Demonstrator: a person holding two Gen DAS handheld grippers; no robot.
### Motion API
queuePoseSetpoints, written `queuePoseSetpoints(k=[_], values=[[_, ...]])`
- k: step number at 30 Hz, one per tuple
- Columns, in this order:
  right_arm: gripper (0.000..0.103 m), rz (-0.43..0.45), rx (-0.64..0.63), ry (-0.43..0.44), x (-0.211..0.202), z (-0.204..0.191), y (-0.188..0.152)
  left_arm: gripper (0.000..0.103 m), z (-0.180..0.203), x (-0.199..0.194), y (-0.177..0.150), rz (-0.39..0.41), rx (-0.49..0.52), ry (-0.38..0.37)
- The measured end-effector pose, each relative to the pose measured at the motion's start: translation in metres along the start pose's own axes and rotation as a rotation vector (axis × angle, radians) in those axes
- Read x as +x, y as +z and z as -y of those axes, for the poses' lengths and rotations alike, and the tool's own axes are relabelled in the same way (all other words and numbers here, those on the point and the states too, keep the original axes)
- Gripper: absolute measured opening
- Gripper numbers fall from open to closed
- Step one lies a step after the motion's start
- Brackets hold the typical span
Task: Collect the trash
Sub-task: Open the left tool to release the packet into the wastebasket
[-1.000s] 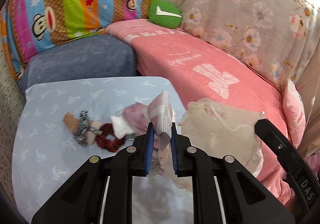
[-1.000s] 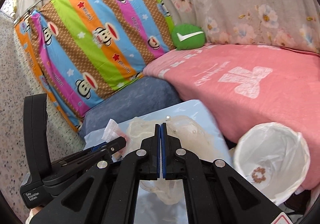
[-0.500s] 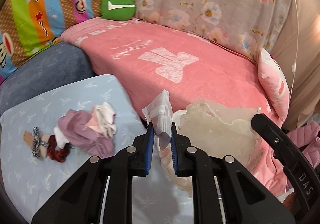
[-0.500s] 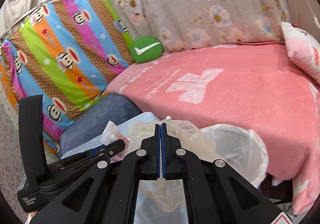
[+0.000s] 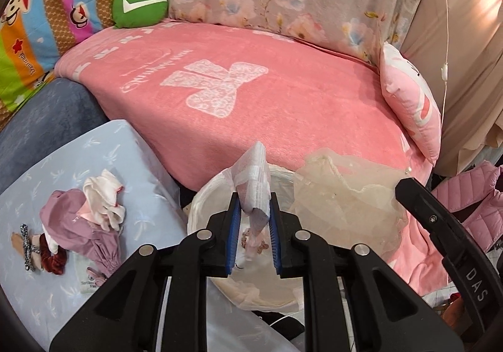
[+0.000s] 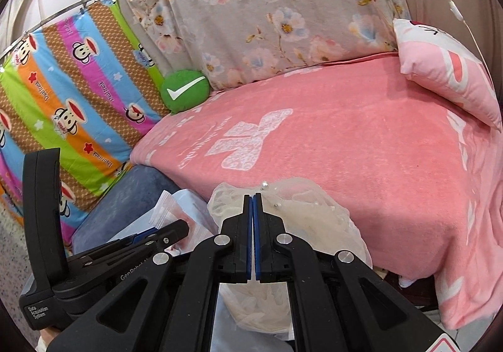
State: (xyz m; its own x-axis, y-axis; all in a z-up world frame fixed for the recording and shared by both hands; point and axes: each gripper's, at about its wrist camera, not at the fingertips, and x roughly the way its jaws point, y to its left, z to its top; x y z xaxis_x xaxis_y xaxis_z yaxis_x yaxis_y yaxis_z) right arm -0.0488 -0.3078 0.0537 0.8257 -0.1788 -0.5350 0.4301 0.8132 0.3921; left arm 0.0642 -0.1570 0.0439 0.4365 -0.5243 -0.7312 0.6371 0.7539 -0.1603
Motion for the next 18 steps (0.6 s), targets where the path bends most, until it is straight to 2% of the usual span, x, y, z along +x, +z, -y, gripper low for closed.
queuePoseSetpoints(k=[1, 3, 6, 7, 18], values=[[0.001, -0.004, 0.000, -0.003, 0.002, 0.001, 0.000, 0.027, 0.003, 0.003, 0.002, -0.002, 0.002, -0.001], [0.001, -0.011, -0.001, -0.007, 0.006, 0.003, -0.002, 0.050, 0.003, 0.003, 0.002, 0.007, 0.002, 0.012], [0.001, -0.018, -0.002, -0.008, 0.011, 0.002, -0.002, 0.070, 0.003, 0.001, 0.002, 0.037, -0.001, 0.046], [0.001, -0.020, -0.003, -0.007, 0.013, 0.002, -0.003, 0.073, 0.002, 0.002, 0.002, 0.040, 0.000, 0.056], [0.001, -0.040, -0.020, 0.005, 0.031, -0.014, -0.006, 0.073, -0.023, 0.004, -0.001, 0.025, -0.045, 0.116]])
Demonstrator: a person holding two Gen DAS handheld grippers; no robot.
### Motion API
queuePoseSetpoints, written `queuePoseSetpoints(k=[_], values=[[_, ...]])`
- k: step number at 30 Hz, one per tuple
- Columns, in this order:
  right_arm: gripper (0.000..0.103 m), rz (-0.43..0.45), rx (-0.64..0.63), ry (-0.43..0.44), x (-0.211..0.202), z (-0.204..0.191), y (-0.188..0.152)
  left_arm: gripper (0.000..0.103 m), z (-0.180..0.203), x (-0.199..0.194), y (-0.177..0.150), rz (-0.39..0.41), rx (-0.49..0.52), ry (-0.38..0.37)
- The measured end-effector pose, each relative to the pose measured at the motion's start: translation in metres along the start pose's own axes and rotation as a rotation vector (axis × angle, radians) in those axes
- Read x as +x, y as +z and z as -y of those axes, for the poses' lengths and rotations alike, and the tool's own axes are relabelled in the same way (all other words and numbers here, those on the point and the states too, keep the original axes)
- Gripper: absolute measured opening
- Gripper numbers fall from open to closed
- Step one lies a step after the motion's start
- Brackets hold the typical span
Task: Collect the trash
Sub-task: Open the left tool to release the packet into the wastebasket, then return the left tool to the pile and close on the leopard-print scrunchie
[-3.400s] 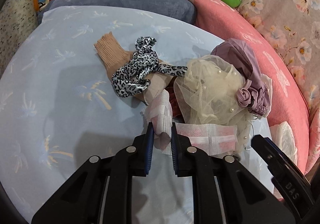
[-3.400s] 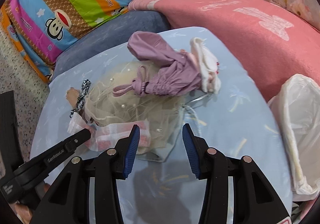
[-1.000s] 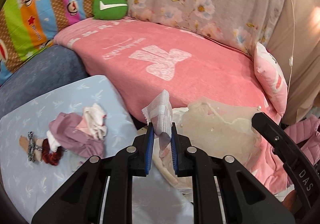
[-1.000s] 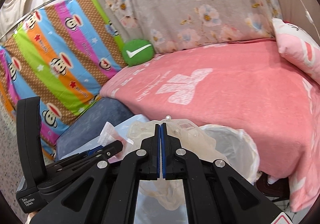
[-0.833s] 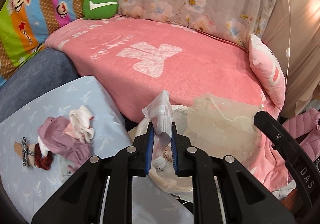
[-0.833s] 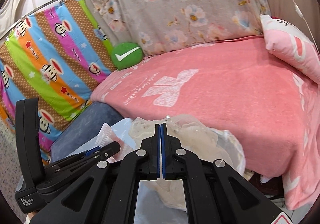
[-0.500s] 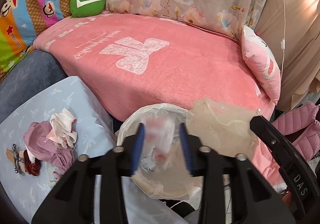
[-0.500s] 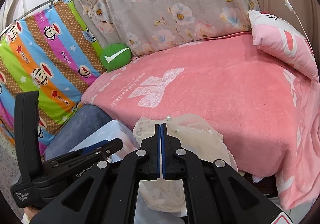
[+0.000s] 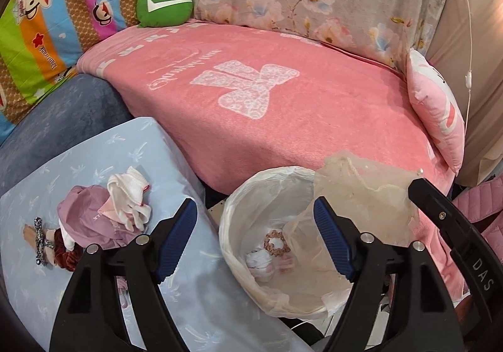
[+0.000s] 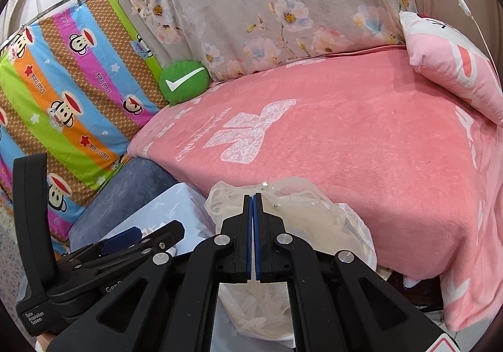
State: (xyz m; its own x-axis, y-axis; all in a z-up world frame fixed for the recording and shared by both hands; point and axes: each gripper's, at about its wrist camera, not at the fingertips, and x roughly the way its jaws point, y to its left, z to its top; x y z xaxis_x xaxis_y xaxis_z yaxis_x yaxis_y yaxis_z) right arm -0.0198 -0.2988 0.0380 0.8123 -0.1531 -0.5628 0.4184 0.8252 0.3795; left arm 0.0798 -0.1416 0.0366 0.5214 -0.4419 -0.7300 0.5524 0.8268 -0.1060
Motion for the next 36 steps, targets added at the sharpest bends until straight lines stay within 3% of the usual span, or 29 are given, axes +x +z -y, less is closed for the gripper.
queuePoseSetpoints(k=[9, 36], values=[[0.013, -0.029, -0.016, 0.013, 0.005, -0.015, -0.007, 0.073, -0.016, 0.002, -0.003, 0.000, -0.037, 0.033], [0.023, -0.132, -0.131, 0.079, 0.014, -0.082, -0.053, 0.073, -0.077, -0.012, -0.037, -0.020, -0.165, 0.097]])
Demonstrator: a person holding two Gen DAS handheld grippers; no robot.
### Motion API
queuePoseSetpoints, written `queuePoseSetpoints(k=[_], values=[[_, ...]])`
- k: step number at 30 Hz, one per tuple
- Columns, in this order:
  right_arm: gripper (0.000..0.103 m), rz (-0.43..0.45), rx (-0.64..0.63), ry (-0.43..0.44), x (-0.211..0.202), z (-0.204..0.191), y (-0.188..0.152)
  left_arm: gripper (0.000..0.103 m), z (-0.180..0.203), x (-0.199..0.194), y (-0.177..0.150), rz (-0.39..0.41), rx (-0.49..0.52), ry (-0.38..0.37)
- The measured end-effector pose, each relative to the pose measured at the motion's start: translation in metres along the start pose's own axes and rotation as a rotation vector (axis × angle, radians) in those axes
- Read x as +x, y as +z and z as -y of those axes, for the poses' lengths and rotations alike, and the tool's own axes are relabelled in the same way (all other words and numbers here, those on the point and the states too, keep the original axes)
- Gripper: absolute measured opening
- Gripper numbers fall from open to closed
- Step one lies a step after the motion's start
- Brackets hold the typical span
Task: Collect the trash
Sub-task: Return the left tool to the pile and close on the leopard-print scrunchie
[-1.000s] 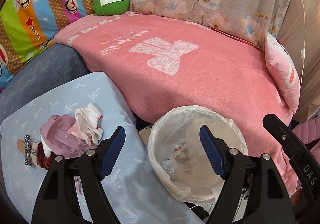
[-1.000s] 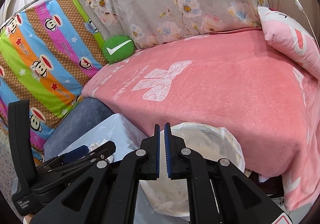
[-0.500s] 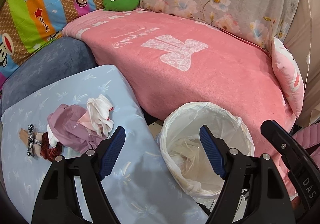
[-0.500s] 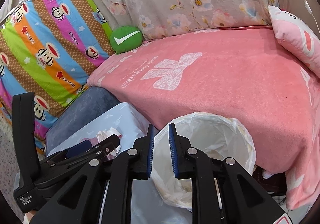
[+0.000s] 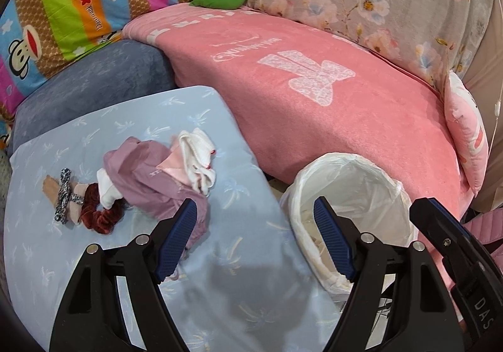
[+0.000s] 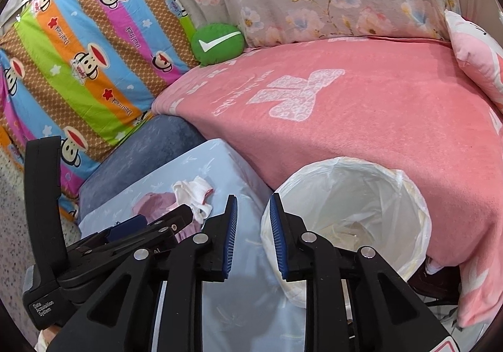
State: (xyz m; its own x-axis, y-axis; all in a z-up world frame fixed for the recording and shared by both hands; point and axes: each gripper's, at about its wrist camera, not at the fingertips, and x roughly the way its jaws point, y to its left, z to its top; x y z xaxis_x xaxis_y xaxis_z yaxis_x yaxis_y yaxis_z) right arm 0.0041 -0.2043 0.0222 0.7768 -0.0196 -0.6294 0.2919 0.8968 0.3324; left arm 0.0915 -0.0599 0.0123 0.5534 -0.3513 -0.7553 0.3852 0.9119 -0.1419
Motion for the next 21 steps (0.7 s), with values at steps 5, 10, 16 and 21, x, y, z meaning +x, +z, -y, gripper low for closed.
queuePoseSetpoints(k=[5, 10, 16, 21], values=[[0.024, -0.023, -0.028, 0.013, 0.005, -0.017, -0.008, 0.073, -0.019, -0.001, -0.005, -0.008, -0.032, 0.020], [0.024, -0.045, -0.052, 0.023, 0.011, -0.034, -0.015, 0.073, -0.036, -0.005, -0.009, -0.006, -0.058, 0.031], [0.024, -0.072, -0.088, 0.033, 0.021, -0.055, -0.023, 0.073, -0.059, -0.008, -0.015, -0.006, -0.095, 0.047], [0.024, -0.097, -0.115, 0.045, 0.030, -0.073, -0.031, 0.073, -0.080, -0.008, -0.019, -0.014, -0.129, 0.062]])
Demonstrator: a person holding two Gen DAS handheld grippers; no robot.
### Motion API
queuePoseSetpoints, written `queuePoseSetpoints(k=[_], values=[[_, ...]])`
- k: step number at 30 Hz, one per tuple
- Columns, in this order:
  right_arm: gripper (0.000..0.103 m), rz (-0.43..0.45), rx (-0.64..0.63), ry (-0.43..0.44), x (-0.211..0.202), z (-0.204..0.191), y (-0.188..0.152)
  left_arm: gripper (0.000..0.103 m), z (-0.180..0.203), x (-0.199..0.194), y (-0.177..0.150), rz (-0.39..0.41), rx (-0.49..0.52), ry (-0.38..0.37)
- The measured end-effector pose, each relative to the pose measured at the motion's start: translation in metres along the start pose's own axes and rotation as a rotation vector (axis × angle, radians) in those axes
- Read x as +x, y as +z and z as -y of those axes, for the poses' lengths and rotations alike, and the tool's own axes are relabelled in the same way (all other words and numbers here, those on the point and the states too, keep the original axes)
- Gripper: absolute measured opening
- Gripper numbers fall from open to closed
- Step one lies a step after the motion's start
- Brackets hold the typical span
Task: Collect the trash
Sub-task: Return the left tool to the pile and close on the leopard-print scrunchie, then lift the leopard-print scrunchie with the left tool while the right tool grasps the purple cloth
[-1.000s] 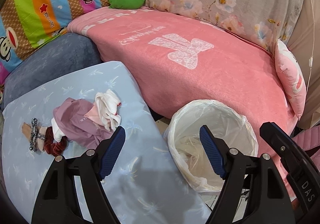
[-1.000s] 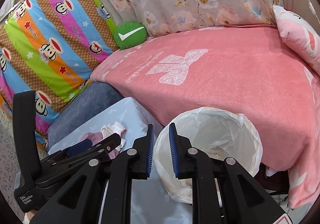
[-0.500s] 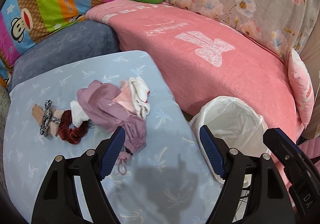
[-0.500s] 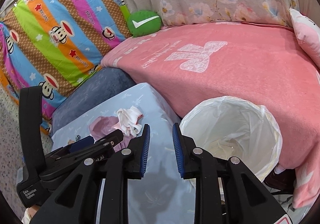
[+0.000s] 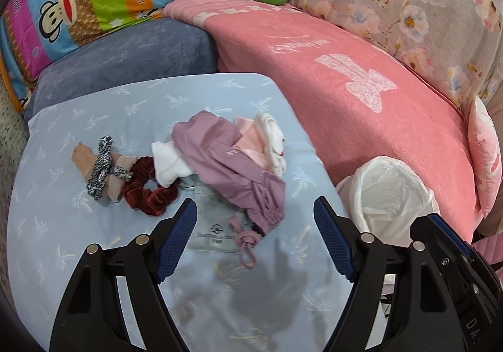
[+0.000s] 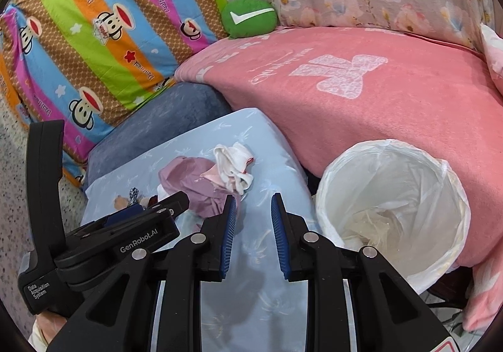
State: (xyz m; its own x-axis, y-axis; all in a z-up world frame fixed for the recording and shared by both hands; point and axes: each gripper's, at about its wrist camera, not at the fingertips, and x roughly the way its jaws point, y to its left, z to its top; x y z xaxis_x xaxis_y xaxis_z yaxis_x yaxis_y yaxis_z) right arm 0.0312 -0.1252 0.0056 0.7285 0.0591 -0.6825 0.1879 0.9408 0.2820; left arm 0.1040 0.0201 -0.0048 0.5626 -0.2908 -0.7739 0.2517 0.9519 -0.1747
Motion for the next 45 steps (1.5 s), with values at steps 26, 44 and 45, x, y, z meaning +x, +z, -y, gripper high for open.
queuePoseSetpoints(k=[26, 44, 45], values=[[0.037, -0.131, -0.130, 0.062, 0.100, -0.099, -0.010, 0.073, -0.155, 0.032, 0.002, -0.055, -0.246, 0.150], [0.037, -0.200, -0.117, 0.060, 0.185, -0.123, -0.001, 0.048, -0.200, 0.073, 0.008, -0.089, -0.327, 0.104], [0.032, -0.204, -0.111, 0.057, 0.187, -0.122, -0.002, 0.041, -0.198, 0.074, 0.007, -0.091, -0.320, 0.096]])
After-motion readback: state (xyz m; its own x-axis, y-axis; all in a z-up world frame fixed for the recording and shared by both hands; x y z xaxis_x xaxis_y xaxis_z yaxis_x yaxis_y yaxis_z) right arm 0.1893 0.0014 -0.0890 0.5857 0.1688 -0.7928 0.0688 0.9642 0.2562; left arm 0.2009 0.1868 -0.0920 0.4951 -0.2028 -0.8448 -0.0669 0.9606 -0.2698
